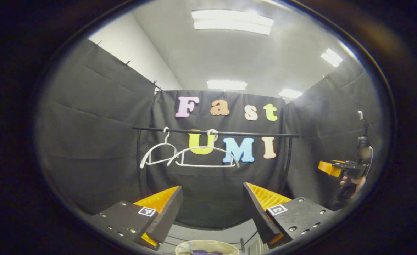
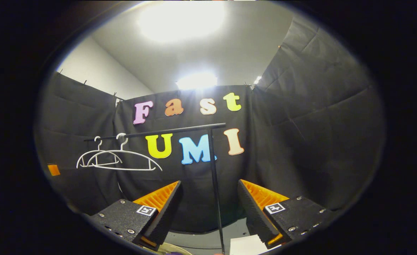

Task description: Grasp the clothes on the hanger with both hands and then place them into the laundry hamper below.

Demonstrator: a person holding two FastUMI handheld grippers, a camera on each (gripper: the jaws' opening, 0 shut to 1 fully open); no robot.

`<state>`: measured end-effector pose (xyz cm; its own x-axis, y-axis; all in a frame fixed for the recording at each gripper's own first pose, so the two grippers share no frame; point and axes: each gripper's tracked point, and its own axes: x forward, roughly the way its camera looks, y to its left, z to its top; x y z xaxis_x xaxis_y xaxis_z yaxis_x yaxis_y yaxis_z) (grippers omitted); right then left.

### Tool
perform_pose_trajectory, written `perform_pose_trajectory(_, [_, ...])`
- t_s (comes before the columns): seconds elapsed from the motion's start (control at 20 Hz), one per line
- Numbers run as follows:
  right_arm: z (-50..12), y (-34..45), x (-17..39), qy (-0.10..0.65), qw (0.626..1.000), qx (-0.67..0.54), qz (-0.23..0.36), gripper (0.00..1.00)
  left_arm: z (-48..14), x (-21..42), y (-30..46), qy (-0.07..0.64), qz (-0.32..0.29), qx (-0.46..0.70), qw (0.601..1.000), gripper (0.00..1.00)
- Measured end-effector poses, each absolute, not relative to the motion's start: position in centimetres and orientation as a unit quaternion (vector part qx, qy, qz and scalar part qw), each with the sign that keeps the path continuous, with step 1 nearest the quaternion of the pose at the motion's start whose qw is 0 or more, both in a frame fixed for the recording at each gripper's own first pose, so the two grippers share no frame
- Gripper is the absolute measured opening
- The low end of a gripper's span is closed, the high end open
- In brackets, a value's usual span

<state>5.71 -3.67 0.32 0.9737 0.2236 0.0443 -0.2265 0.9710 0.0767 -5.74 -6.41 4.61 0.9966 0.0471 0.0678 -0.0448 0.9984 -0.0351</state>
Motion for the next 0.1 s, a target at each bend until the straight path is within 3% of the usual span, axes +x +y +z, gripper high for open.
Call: perform_pose_trajectory(0.1, [0.01,-1.99,5.49,-0.012,0.992,0.038,0.116,0.95,4.14,-5.72,-5.79,-0.033,0.015,-0.012,0.999,1.00])
